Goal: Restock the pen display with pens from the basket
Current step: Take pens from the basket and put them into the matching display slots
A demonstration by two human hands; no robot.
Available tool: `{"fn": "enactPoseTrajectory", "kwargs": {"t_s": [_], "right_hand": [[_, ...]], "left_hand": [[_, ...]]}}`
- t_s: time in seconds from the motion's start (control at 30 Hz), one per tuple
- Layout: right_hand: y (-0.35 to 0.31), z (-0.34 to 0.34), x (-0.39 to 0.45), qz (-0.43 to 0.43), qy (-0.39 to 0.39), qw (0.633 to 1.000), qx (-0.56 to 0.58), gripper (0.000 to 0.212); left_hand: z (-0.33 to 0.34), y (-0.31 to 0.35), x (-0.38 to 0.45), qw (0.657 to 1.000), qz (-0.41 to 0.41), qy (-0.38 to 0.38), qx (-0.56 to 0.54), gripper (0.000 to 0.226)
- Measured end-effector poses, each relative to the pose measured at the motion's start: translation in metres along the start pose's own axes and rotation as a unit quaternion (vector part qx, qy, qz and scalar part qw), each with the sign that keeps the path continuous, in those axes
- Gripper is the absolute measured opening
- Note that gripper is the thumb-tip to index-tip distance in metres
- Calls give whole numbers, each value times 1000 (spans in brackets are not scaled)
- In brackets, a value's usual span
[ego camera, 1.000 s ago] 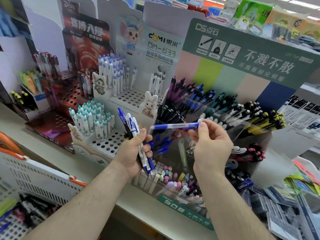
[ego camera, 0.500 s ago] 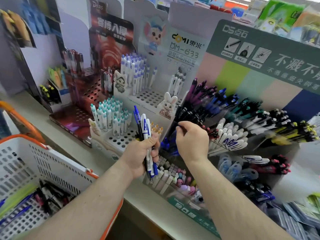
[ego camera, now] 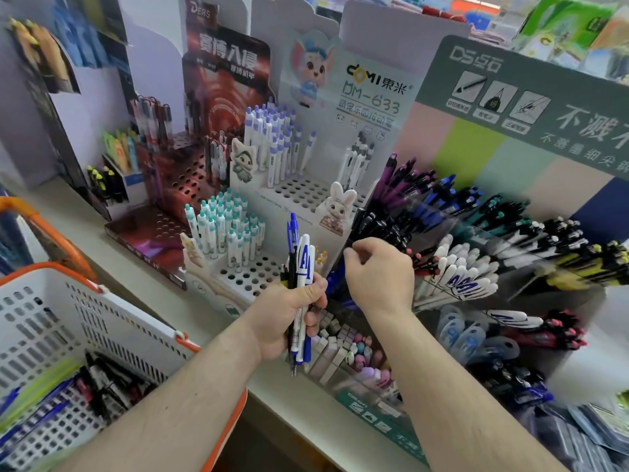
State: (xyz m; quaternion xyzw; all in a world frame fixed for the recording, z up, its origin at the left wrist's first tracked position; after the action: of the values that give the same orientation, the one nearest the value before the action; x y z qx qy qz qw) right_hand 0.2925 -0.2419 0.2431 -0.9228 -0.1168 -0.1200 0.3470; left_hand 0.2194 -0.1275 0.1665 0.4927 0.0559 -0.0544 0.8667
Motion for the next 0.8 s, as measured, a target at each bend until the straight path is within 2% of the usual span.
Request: {"fn": "enactPoseTrajectory", "kwargs": {"t_s": [0.03,0.1,0.17,0.2,0.33,0.4,0.47,0.57,0.7,0.8], "right_hand": [[-1,-5,-2,3,1,997,74,12],[-2,-1,-8,24,-76,973,215,6],[-1,6,-15,29,-158,948,276,15],[0,7,-18,24,-174,944,281,14],[15,-6,-22,32,-135,953,270,19],[22,-14,-22,49,-109,953,279,14],[24,-18,-24,68,-122,939,316,4],[22,-26,-31,73,-157,919,354,1],[36,-50,-33,55,-111,952,280,10],[49,-75,-35,64,-46,954,288,12]], "left_hand": [[1,-2,0,1000,-11,-13,4,19],[6,-5,0,999,-34,-36,-1,14],[13,-8,1,997,-54,-55,-4,18],[17,-9,1,996,-61,-64,0,22],[26,-12,6,995,-70,-65,15,28],[31,-14,9,995,-76,-66,-1,25],[42,-16,9,991,-91,-96,10,25],[60,-20,6,983,-112,-142,31,24],[74,-23,6,977,-124,-169,35,27],[79,-26,8,977,-128,-170,32,24]]}}
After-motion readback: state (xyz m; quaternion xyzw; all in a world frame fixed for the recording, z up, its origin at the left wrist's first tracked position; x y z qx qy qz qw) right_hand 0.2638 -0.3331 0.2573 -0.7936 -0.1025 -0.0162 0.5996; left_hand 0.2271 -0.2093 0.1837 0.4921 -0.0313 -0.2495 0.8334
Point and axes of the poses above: each hand's wrist, its own x-axis towards the middle knuckle, its own z-axis out of the palm, y = z × x, the point moved 6 cm from there along x, towards the middle knuckle, and after that the axes turned 3 degrees about x, right-handed, at the moved point
